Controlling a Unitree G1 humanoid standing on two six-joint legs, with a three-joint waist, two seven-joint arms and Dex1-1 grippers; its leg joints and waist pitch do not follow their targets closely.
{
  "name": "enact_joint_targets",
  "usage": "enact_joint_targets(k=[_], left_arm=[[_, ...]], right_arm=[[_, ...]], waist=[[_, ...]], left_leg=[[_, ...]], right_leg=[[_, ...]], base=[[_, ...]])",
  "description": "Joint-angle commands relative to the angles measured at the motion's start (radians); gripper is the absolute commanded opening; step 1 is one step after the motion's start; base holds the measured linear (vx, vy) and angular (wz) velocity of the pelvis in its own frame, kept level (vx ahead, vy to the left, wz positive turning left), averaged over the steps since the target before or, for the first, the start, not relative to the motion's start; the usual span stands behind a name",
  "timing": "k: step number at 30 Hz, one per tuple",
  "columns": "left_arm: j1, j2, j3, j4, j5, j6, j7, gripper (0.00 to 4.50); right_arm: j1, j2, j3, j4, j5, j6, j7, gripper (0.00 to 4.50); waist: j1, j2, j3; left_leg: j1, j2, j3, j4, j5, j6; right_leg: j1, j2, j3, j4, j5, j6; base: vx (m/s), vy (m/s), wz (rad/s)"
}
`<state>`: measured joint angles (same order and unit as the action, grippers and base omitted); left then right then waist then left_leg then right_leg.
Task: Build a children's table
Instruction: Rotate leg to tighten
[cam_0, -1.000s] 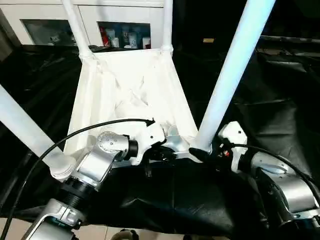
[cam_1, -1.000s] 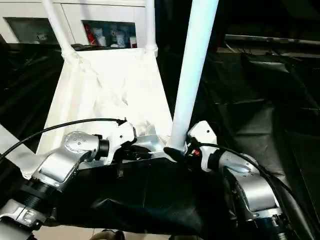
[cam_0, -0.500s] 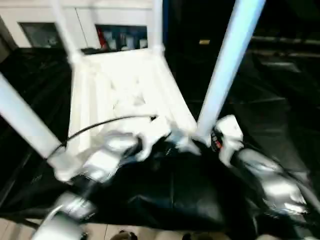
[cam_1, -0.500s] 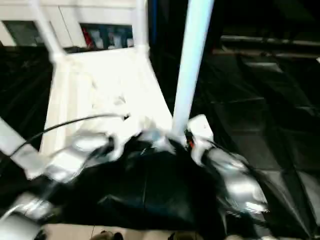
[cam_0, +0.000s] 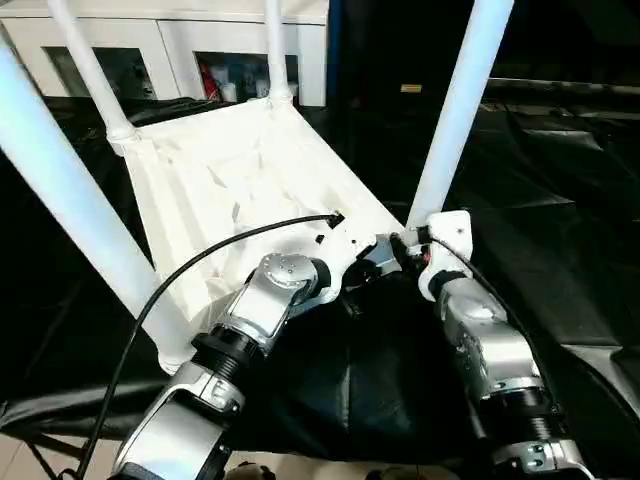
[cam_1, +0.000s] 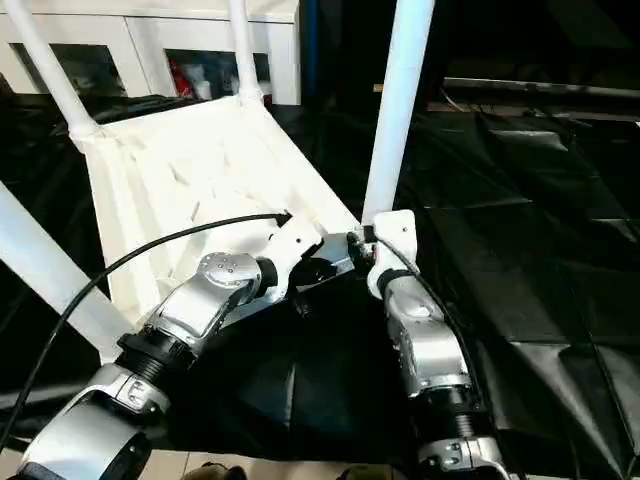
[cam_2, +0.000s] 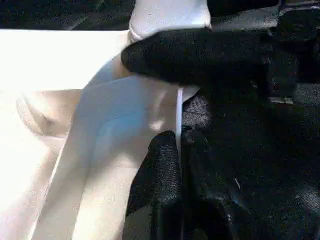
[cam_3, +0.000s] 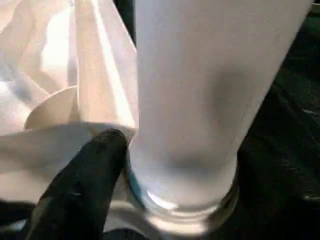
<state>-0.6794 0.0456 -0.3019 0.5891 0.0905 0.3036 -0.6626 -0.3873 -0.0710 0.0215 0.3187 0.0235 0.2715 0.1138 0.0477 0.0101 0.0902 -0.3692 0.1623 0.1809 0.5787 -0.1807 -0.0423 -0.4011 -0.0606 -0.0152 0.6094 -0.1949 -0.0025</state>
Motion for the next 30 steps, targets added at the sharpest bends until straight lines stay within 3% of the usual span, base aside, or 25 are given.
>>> enact_joint_targets(k=[1, 4, 10, 12, 17, 24, 30], left_arm=[[0.023, 0.007, 0.011, 0.01, -0.009, -0.036, 0.023, 0.0], [0.038, 0.032, 0.015, -0.012, -0.02, -0.041, -0.02, 0.0], [0.069, 0.084, 0.015, -0.05, -0.045, -0.073, -0.12, 0.0], [0.092, 0.125, 0.007, -0.097, -0.074, -0.083, -0.205, 0.0], [0.132, 0.19, -0.019, -0.189, -0.11, -0.086, -0.342, 0.0], [0.168, 0.233, -0.022, -0.262, -0.132, -0.065, -0.409, 0.0], [0.184, 0.245, -0.023, -0.284, -0.135, -0.056, -0.425, 0.0]], right_arm=[[0.018, 0.004, 0.054, 0.006, 0.007, 0.013, 0.058, 3.86], [0.03, -0.039, 0.07, -0.04, 0.008, 0.023, 0.126, 3.91], [0.075, -0.155, 0.112, -0.164, 0.046, 0.044, 0.329, 4.06], [0.106, -0.236, 0.124, -0.231, 0.071, 0.044, 0.433, 4.06], [0.144, -0.334, 0.107, -0.308, 0.108, 0.06, 0.546, 4.06], [0.172, -0.395, 0.09, -0.343, 0.138, 0.057, 0.62, 4.06], [0.185, -0.391, 0.093, -0.362, 0.171, 0.065, 0.654, 4.06]], waist=[[0.002, -0.025, -0.052], [-0.002, -0.028, -0.049], [-0.001, -0.031, -0.049], [0.002, -0.031, -0.051], [-0.001, -0.026, -0.048], [0.007, -0.024, -0.054], [0.011, -0.026, -0.054]], left_leg=[[0.003, 0.053, -0.023, -0.072, -0.205, 0.054], [0.001, 0.053, -0.024, -0.073, -0.227, 0.052], [-0.002, 0.054, -0.021, -0.07, -0.193, 0.079], [-0.003, 0.054, -0.022, -0.069, -0.185, 0.082], [0.0, 0.061, -0.022, -0.072, -0.196, 0.086], [0.0, 0.062, -0.018, -0.064, -0.121, 0.116], [0.0, 0.062, -0.017, -0.064, -0.118, 0.123]], right_leg=[[0.038, -0.076, 0.037, -0.092, -0.287, -0.172], [0.037, -0.077, 0.039, -0.095, -0.324, -0.161], [0.039, -0.076, 0.04, -0.093, -0.285, -0.167], [0.042, -0.076, 0.04, -0.093, -0.281, -0.166], [0.035, -0.076, 0.041, -0.092, -0.28, -0.186], [0.041, -0.076, 0.039, -0.074, -0.094, -0.244], [0.043, -0.076, 0.037, -0.073, -0.086, -0.253]], base=[[0.0, 0.0, 0.0], [0.0, 0.0, 0.0], [0.0, 0.0, 0.0], [0.0, 0.0, 0.0], [0.0, 0.0, 0.0], [0.0, 0.0, 0.0], [0.0, 0.0, 0.0]])
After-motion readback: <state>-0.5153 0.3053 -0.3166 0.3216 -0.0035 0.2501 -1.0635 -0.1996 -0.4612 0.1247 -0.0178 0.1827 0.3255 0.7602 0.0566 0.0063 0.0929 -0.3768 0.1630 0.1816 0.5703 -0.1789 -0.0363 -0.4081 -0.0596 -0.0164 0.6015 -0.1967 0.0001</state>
